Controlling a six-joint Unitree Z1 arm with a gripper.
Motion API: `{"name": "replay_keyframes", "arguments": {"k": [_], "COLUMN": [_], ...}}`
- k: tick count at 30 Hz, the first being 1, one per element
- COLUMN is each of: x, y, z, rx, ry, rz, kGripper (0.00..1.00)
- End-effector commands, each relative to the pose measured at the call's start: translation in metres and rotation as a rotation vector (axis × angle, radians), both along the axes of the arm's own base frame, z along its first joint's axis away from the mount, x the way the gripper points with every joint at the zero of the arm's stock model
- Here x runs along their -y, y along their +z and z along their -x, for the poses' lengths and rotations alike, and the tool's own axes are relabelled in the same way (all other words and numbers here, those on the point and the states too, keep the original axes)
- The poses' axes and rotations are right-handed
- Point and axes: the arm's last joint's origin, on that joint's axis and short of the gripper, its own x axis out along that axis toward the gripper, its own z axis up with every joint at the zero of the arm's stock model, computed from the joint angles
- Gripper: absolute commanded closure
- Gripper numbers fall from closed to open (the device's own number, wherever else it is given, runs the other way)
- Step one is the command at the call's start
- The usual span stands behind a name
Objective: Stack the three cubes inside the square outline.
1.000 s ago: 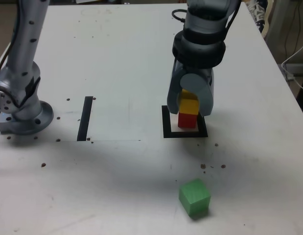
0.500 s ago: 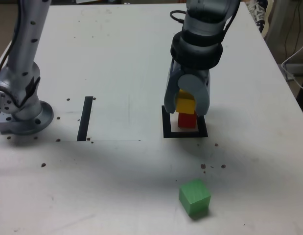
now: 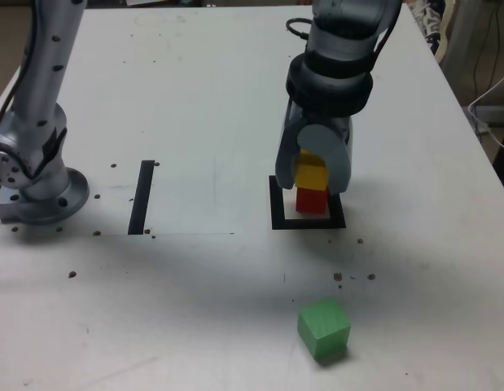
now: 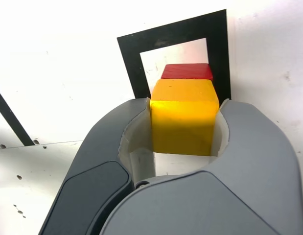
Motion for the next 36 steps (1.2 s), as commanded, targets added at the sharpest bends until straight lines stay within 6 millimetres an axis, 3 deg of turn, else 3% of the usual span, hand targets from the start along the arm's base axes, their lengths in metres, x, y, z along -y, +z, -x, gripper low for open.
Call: {"name": "replay_keyframes", "arguments": {"k": [1, 5, 8, 17, 24, 30, 36], "x": [-0.001, -0.001, -0.002, -0.002, 0.007, 0.025, 0.05], "y": [0.0, 0.002, 0.004, 0.017, 0.04, 0.054, 0.051], "z": [-0.001, 0.001, 0.003, 0.012, 0.032, 0.053, 0.066], "rx": [0.001, 0.002, 0.002, 0.024, 0.082, 0.13, 0.133], "ry": [-0.002, -0.005, 0.0, 0.0, 0.004, 0.059, 0.191], "rz": [-0.001, -0.01, -0.023, -0.043, -0.054, -0.059, -0.037], "kGripper": [0.31, 0.08, 0.01, 0.01, 0.01, 0.01, 0.01]}}
